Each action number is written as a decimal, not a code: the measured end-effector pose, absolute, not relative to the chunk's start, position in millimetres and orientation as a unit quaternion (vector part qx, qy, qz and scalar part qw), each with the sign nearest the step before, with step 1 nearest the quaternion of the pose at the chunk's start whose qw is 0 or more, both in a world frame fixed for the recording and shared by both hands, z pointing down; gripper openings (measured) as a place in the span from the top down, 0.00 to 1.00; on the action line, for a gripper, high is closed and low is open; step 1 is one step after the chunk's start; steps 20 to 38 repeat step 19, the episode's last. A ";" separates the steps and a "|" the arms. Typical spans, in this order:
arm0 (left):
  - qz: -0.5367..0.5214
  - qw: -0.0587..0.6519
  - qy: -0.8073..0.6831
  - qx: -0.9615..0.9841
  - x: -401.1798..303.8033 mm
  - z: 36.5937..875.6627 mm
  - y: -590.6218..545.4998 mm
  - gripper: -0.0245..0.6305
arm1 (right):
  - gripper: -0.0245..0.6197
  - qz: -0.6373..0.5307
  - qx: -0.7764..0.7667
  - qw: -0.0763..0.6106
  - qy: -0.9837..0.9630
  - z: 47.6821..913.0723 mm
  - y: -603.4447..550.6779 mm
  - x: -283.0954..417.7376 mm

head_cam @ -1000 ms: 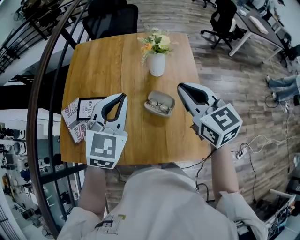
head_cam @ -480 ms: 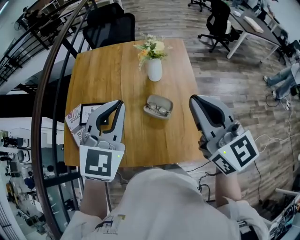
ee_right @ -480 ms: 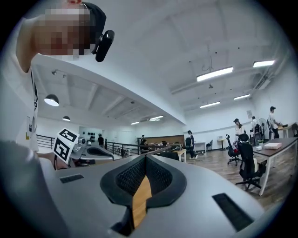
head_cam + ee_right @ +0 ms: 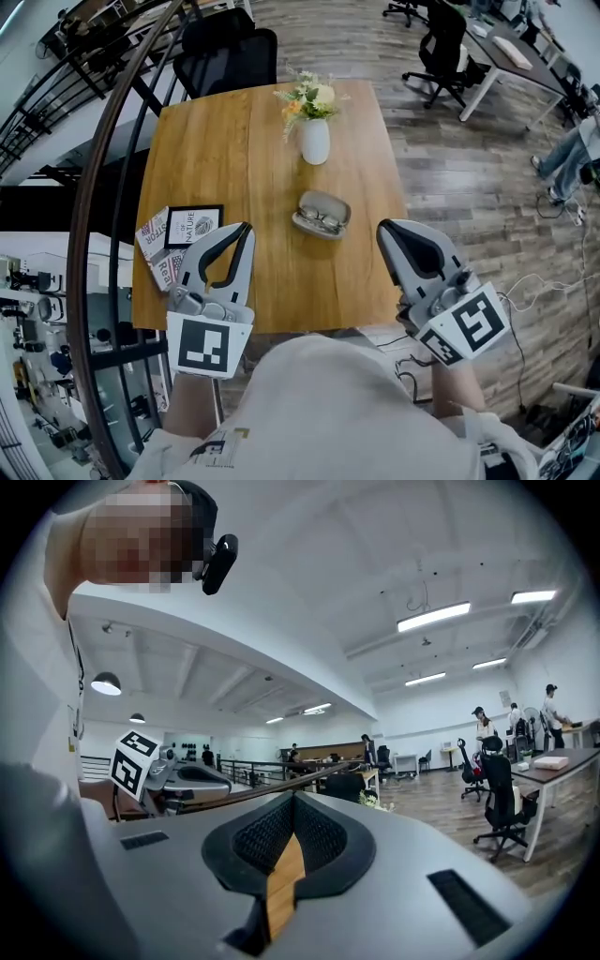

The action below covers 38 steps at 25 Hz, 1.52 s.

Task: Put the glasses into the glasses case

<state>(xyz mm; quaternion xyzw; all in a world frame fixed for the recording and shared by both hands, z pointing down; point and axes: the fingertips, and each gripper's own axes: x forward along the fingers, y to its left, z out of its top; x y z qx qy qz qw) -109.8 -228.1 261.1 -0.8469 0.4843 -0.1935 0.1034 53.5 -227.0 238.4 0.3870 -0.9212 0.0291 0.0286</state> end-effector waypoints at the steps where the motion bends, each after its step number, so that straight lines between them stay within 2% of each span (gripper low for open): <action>1: -0.193 0.098 0.485 -0.848 -110.8 263.5 -227.0 0.93 | 0.92 0.031 0.387 0.030 -0.921 240.7 -226.9 52.7; 15: -0.181 0.074 0.480 -0.855 -105.3 272.5 -225.5 0.93 | 0.92 0.021 0.399 0.042 -0.916 243.6 -233.2 54.8; 38: -0.179 0.074 0.480 -0.856 -109.5 272.3 -226.8 0.93 | 0.92 0.024 0.403 0.044 -0.914 246.3 -235.3 52.2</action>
